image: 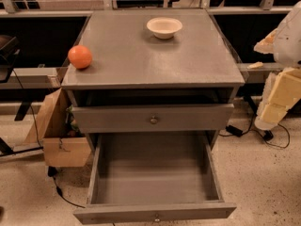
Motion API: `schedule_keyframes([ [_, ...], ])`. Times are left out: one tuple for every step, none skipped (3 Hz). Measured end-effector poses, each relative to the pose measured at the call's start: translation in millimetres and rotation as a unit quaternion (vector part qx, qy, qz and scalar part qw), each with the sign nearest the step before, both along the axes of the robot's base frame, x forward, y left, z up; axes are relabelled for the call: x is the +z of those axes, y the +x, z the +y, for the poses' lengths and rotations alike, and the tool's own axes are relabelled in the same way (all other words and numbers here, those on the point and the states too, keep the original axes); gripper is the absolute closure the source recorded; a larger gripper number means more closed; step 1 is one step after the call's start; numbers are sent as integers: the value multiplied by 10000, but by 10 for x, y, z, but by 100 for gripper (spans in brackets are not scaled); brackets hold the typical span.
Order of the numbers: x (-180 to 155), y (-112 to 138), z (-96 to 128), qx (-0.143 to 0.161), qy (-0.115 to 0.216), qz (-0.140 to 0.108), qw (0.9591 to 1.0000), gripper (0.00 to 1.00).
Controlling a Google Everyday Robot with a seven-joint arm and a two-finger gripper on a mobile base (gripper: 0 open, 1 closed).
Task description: Place orange into middle drawer
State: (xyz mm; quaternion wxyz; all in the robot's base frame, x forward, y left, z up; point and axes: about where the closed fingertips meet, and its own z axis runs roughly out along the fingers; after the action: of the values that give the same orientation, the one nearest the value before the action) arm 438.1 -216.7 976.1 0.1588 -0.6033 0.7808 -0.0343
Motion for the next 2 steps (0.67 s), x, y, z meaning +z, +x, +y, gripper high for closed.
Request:
schedule_keyframes([
  [0, 0, 0, 0, 0, 0, 10000, 0],
  [14, 79, 35, -24, 48, 35, 10000, 0],
])
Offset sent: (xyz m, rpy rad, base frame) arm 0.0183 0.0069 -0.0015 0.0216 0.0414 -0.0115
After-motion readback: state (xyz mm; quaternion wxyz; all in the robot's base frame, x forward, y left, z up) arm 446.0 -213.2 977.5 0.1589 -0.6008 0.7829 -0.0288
